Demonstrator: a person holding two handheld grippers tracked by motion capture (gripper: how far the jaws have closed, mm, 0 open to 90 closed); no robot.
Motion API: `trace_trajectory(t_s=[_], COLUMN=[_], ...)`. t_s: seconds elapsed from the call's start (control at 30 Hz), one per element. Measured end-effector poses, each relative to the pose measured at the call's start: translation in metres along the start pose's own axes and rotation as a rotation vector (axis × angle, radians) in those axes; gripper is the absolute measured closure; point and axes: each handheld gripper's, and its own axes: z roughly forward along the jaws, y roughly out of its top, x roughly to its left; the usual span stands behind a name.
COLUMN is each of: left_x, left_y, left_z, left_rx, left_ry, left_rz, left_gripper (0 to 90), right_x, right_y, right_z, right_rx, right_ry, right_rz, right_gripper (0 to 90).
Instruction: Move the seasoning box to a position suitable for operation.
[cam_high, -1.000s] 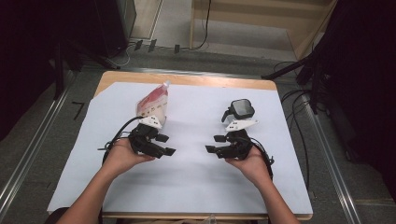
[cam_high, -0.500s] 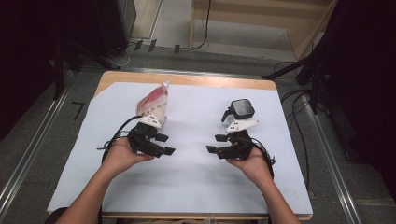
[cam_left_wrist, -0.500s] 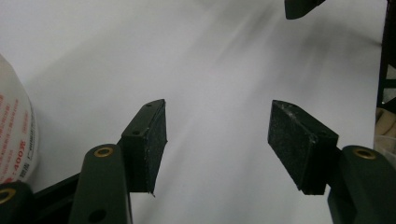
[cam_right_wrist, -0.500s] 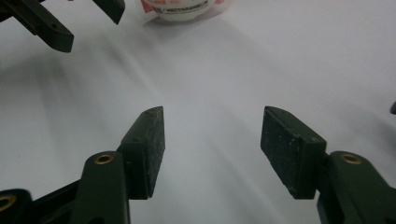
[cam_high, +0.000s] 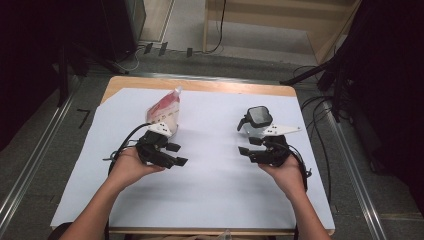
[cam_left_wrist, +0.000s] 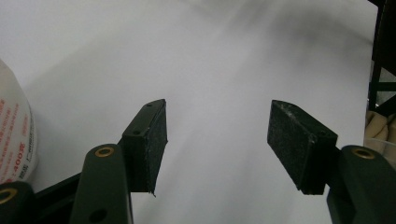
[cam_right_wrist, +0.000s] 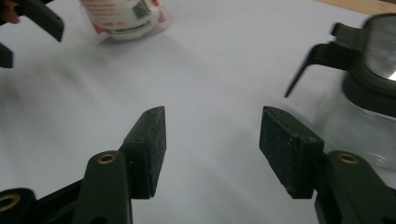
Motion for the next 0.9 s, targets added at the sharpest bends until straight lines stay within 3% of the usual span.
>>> trace_trajectory(t_s=[0.1, 0.23, 0.3, 0.47, 0.6, 0.77, 0.9], left_x=[0.000, -0.001, -0.001, 0.000, -0.002, -0.002, -0.003], left_y=[0.000, 0.000, 0.000, 0.000, 0.001, 0.001, 0.000], left_z=[0.000, 0.002, 0.002, 0.002, 0.003, 0.004, 0.004], left_rx=[0.004, 0.003, 0.011, 0.002, 0.002, 0.013, 0.009], left_ry=[-0.001, -0.001, -0.001, -0.022, -0.023, -0.020, -0.018], left_rz=[0.002, 0.007, 0.009, -0.001, 0.005, 0.018, 0.012], left_gripper=[39.2, 39.3, 39.3, 38.8, 38.4, 38.3, 38.4], right_x=[-0.009, -0.020, -0.025, -0.035, -0.041, -0.046, -0.051], right_y=[-0.004, -0.008, -0.008, -0.008, -0.009, -0.007, -0.006], right_z=[-0.003, -0.002, -0.001, 0.000, 0.003, 0.005, 0.006], right_rx=[-0.004, -0.001, -0.016, -0.053, -0.052, -0.093, -0.122], right_ry=[-0.012, -0.048, -0.069, -0.136, -0.215, -0.217, -0.266], right_rz=[0.039, 0.095, 0.088, 0.104, 0.159, 0.198, 0.195], right_gripper=[47.1, 47.3, 45.3, 35.6, 25.1, 15.6, 13.3])
